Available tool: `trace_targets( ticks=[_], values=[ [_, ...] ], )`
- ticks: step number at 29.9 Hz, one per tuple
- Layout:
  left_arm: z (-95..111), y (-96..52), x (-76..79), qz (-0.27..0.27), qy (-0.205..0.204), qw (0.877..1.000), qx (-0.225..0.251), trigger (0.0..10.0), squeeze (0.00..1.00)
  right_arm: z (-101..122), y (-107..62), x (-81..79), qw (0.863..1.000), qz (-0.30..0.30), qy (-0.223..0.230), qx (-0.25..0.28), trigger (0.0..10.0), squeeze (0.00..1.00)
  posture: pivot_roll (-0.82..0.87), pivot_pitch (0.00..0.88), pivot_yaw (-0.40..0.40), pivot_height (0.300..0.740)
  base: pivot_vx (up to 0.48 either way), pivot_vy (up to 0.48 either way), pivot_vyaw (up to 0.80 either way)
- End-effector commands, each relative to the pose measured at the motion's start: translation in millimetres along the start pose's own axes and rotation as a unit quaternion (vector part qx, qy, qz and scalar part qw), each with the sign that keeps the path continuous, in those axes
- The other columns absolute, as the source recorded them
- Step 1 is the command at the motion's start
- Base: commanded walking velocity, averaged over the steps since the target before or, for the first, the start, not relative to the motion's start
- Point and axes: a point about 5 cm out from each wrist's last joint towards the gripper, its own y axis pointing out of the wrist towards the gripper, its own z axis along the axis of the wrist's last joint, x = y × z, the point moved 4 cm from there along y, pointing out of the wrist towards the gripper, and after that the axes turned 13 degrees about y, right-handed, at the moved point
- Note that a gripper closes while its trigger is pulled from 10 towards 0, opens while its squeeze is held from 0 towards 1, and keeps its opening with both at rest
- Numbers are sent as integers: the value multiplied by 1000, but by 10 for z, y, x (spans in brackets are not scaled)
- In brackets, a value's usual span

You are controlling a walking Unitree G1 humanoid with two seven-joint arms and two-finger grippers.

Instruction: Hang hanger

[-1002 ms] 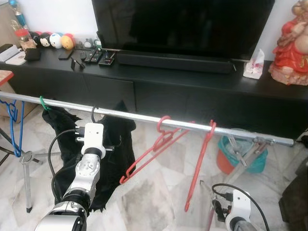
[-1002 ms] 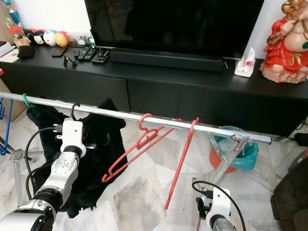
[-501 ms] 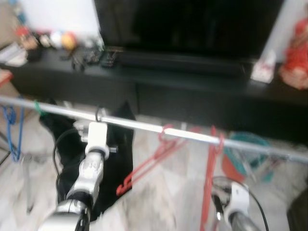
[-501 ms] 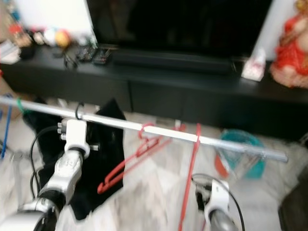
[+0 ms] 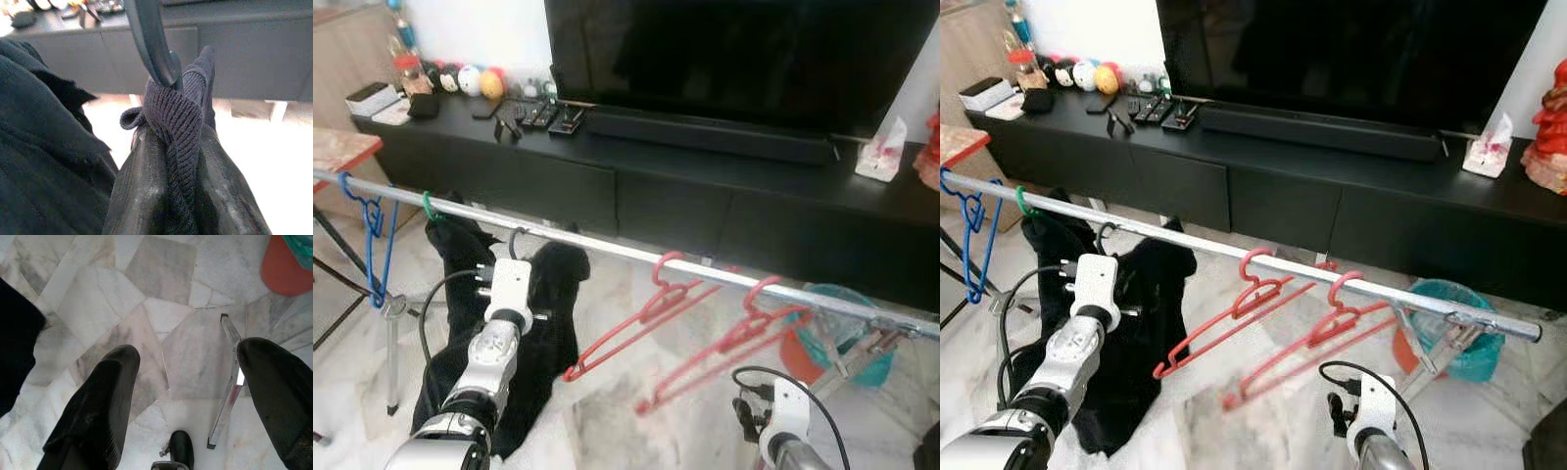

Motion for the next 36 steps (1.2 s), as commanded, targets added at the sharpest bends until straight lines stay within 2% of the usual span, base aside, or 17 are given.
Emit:
trace_targets(
  ticks=[1,5,12,17,21,27,31,36],
  values=[
    [88,50,19,-13,3,1000,9,10000,0,6,1,7,1000,-2,3,0,10000,0,-155,0,31,740,0,0,0],
    [152,86,57,-25,10,1000,15,10000,0,-5,-8,25,1000,-2,3,1,10000,0,-156,0,29,740,0,0,0],
    [345,172,-54,-1,9,999,40,10000,0,3,-10,35,1000,-1,3,3,10000,0,-159,0,28,740,0,0,0],
    [358,201,18,-22,26,999,31,10000,0,19,-1,16,1000,0,3,3,10000,0,-159,0,28,740,0,0,0],
    [339,229,149,-52,36,998,8,10000,0,22,4,0,1000,0,3,3,10000,0,-161,0,28,740,0,0,0],
    [284,235,234,-69,52,996,-19,10000,0,14,0,8,1000,0,2,3,10000,0,-169,0,28,740,0,0,0],
    [147,198,295,-82,70,993,-53,10000,0,14,0,6,1000,0,2,3,10000,0,-174,0,27,740,0,0,0],
    [-46,114,337,-91,68,990,-84,10000,0,25,10,-24,1000,3,0,3,10000,0,-174,0,27,740,0,0,0]
  ],
)
